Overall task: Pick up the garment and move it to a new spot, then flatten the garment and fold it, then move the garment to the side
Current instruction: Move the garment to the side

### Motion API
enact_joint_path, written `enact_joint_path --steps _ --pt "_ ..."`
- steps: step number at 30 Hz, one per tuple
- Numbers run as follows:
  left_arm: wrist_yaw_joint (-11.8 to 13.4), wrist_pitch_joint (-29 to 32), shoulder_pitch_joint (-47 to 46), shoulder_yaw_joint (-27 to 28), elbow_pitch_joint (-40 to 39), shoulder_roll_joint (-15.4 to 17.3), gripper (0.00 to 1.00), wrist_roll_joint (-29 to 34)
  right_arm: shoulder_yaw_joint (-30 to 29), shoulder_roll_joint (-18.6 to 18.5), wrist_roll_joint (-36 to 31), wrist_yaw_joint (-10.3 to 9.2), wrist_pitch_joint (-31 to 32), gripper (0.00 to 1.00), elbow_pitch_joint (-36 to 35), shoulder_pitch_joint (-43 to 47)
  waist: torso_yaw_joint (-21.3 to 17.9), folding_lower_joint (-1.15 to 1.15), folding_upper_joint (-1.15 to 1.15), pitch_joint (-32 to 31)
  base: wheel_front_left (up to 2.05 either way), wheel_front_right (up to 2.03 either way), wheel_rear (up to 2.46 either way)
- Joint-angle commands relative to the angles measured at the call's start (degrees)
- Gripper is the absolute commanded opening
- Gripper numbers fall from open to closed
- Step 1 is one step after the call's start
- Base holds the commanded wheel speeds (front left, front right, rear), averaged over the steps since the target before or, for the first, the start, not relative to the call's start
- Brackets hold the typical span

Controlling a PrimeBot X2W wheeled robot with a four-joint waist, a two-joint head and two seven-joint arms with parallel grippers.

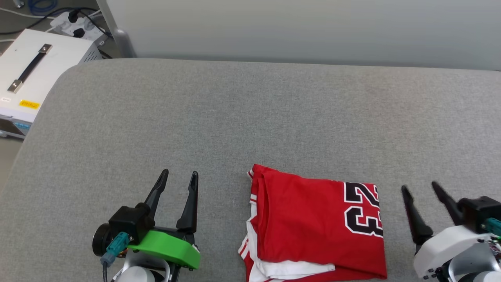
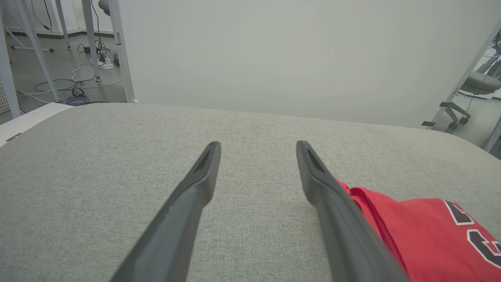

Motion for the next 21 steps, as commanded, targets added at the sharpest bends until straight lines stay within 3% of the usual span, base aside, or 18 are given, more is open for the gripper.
enact_joint_path --steps 1,3,9,21 --pt "-0.42 -0.34 -0.36 0.32 0.16 -0.44 1.00 0.58 0.97 -0.90 0.64 -0.03 3.51 1.00 0.27 -0.44 0.44 0.00 0.00 0.89 0.00 0.00 0.00" --pt "-0.78 -0.34 -0.93 0.48 0.50 -0.82 1.00 1.08 2.25 -1.41 1.77 -0.03 12.61 1.00 0.48 -0.79 1.00 0.00 0.00 2.01 0.00 0.00 0.00" --pt "-1.30 -0.34 -2.17 0.29 1.07 -1.65 1.00 1.86 2.39 -0.09 4.38 -0.03 25.40 1.00 0.95 -2.38 2.53 0.00 0.00 4.21 0.00 0.00 0.00" --pt "-1.85 -0.34 -3.95 0.67 1.74 -2.57 1.00 2.73 3.75 3.44 6.06 -0.03 37.64 1.00 6.76 -4.42 5.19 0.00 0.00 6.72 0.00 0.00 0.00"
